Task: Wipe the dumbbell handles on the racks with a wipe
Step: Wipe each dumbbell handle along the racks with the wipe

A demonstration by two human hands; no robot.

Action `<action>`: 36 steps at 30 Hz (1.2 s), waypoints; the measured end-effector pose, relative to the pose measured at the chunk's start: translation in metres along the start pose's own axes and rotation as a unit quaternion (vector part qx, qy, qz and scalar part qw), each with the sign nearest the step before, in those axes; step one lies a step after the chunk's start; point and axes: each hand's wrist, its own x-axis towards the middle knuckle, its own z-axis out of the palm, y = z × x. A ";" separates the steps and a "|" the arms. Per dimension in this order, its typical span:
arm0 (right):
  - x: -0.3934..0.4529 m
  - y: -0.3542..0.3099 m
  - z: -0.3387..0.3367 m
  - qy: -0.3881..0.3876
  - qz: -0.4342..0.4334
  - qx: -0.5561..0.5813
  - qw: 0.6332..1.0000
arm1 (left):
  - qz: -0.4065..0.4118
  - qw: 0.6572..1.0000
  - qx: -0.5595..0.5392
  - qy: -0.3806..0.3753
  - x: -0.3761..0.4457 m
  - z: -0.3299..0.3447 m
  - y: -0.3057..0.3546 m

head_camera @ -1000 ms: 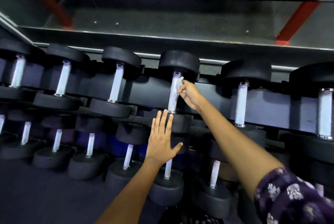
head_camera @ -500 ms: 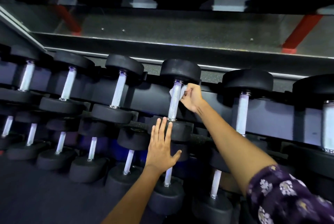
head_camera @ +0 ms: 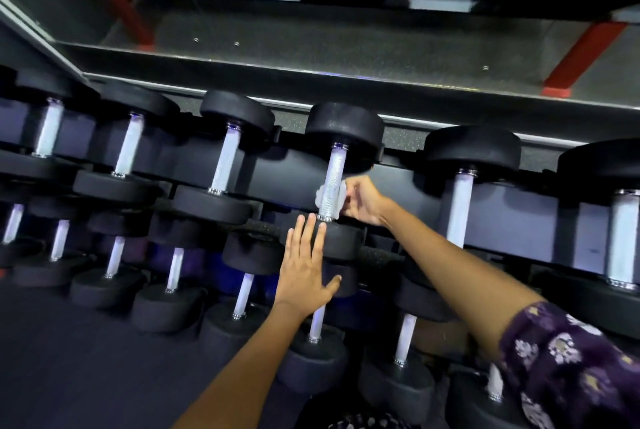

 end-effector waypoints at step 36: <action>0.025 0.025 -0.006 0.164 -0.295 -0.476 0.812 | -0.023 0.999 0.001 -0.029 -0.001 -0.005 0.009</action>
